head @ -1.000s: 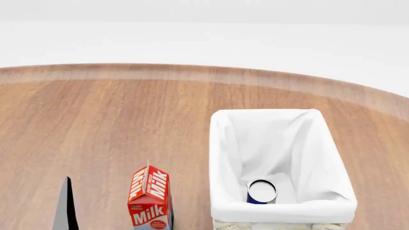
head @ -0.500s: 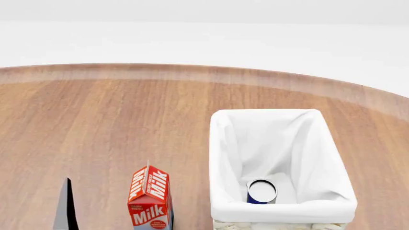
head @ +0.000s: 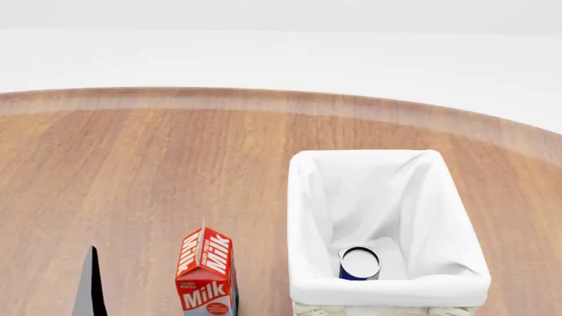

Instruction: Pick up the alphabet soup and the tomato sauce, and put them in the basket.

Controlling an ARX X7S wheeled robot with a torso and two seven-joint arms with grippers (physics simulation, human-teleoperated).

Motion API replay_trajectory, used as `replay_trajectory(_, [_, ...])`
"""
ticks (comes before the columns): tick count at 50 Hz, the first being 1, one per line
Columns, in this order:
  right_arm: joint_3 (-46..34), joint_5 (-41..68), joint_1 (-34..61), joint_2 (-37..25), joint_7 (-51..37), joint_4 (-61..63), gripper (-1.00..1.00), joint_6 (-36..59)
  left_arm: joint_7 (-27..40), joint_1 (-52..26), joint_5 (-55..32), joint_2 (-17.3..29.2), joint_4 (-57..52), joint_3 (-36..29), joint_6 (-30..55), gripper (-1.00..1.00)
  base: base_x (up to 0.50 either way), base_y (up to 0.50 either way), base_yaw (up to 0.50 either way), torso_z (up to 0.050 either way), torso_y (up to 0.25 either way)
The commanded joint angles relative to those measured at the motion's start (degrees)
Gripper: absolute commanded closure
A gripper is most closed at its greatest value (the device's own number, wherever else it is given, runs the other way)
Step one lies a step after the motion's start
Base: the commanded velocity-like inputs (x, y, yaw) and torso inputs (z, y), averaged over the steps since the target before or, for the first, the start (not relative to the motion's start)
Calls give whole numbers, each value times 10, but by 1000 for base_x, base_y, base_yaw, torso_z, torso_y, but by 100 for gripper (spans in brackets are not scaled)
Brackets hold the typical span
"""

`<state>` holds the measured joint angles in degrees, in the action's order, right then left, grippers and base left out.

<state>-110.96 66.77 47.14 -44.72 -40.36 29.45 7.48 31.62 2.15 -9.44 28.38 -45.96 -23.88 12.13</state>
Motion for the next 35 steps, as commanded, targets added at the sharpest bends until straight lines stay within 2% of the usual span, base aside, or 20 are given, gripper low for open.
replay_trajectory(1, [1, -6, -22, 17, 16, -36, -100, -14, 1, -1, -1, 0, 0, -1, 0, -100, 0, 0, 0, 0, 0])
replay_trajectory(35, [9, -29, -74, 44, 58, -114, -100, -61, 3, 0, -1, 3, 7, -4, -7, -100, 0, 0, 0, 0, 0])
